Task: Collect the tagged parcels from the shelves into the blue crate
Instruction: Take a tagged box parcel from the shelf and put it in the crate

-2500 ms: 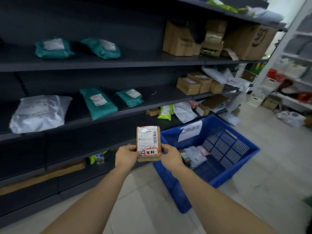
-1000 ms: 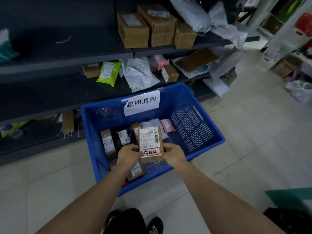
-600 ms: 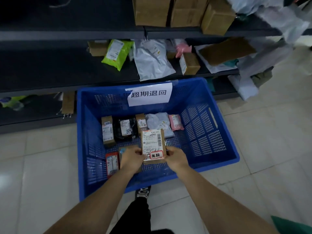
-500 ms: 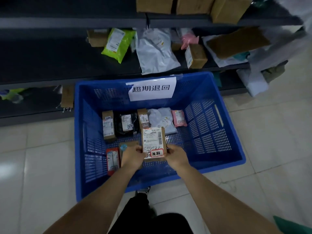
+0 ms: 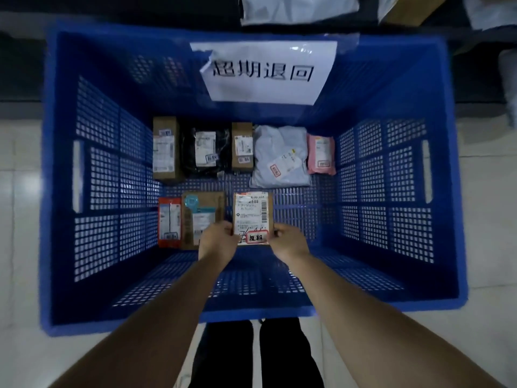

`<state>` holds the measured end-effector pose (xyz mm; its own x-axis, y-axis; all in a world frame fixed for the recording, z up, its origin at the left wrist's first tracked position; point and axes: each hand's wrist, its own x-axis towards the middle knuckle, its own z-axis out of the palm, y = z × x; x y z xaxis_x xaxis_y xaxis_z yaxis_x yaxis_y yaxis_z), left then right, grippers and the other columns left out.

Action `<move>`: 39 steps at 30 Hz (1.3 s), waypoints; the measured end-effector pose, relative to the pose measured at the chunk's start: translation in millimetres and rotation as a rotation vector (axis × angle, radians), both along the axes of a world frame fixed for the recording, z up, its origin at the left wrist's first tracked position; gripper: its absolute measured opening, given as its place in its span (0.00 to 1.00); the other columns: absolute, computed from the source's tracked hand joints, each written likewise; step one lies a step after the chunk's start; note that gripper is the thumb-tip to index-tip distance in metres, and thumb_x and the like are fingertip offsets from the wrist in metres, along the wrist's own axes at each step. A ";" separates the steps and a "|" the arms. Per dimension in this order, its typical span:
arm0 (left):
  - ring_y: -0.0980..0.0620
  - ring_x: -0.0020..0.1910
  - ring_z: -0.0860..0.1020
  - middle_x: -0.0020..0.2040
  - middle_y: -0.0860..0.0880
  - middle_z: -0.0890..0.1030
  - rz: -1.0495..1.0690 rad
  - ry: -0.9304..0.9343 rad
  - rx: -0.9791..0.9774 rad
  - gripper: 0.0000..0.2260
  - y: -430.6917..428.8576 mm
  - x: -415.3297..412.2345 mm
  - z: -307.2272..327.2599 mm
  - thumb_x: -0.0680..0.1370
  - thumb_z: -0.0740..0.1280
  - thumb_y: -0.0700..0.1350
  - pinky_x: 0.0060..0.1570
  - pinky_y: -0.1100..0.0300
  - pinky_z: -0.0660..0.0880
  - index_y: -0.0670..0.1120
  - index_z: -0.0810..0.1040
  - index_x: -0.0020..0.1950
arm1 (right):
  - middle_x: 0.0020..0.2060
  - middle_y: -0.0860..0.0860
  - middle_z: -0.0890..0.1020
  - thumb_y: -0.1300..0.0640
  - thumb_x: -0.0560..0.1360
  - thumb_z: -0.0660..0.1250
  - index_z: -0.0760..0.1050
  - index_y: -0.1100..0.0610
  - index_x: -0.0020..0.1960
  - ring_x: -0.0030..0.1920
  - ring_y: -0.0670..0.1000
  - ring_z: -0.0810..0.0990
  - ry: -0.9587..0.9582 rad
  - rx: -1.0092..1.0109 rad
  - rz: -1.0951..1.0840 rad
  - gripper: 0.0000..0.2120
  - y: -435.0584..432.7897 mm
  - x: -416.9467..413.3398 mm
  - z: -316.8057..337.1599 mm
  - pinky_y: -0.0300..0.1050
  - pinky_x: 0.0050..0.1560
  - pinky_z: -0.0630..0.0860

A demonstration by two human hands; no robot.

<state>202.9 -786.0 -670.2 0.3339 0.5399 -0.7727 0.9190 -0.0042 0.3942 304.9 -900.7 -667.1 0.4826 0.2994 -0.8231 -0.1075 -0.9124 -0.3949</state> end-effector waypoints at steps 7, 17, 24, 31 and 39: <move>0.49 0.40 0.80 0.48 0.46 0.84 -0.012 0.117 0.008 0.07 -18.6 0.5 -112.4 0.76 0.66 0.39 0.36 0.57 0.76 0.44 0.82 0.51 | 0.51 0.52 0.83 0.55 0.78 0.64 0.80 0.54 0.54 0.50 0.53 0.81 0.108 -0.044 -0.016 0.09 -8.4 -1.4 -118.9 0.44 0.49 0.78; 0.42 0.53 0.79 0.56 0.42 0.80 -0.133 0.256 -0.059 0.11 -34.5 -4.6 -245.0 0.80 0.58 0.40 0.43 0.56 0.73 0.39 0.77 0.59 | 0.59 0.55 0.78 0.55 0.80 0.61 0.72 0.59 0.64 0.51 0.50 0.75 0.219 -0.043 0.083 0.15 -11.4 -17.0 -246.9 0.39 0.48 0.69; 0.44 0.59 0.76 0.62 0.43 0.77 -0.120 0.193 -0.227 0.22 -31.5 -29.1 -320.6 0.75 0.66 0.43 0.54 0.53 0.75 0.44 0.68 0.69 | 0.66 0.54 0.74 0.66 0.78 0.59 0.64 0.55 0.73 0.62 0.54 0.74 0.368 -0.084 0.154 0.23 -10.9 -22.1 -290.2 0.38 0.53 0.69; 0.44 0.67 0.70 0.71 0.44 0.68 -0.167 0.203 -0.331 0.37 -30.0 -39.0 -337.2 0.75 0.66 0.41 0.61 0.55 0.68 0.50 0.48 0.79 | 0.67 0.55 0.72 0.71 0.76 0.56 0.59 0.57 0.74 0.57 0.51 0.71 0.436 -0.070 0.160 0.28 -12.5 -29.8 -310.2 0.39 0.52 0.67; 0.42 0.67 0.70 0.73 0.40 0.66 -0.282 0.275 -0.337 0.35 -24.2 -33.2 -327.4 0.78 0.61 0.37 0.59 0.56 0.69 0.43 0.43 0.79 | 0.70 0.52 0.68 0.69 0.78 0.56 0.43 0.50 0.78 0.55 0.49 0.71 0.454 -0.065 0.208 0.36 -12.6 -30.8 -299.7 0.37 0.47 0.71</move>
<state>169.6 -810.2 -997.6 0.1909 0.1643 -0.9678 0.9702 -0.1813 0.1606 274.1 -913.3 -966.8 0.0067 0.2924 -0.9563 -0.0683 -0.9539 -0.2922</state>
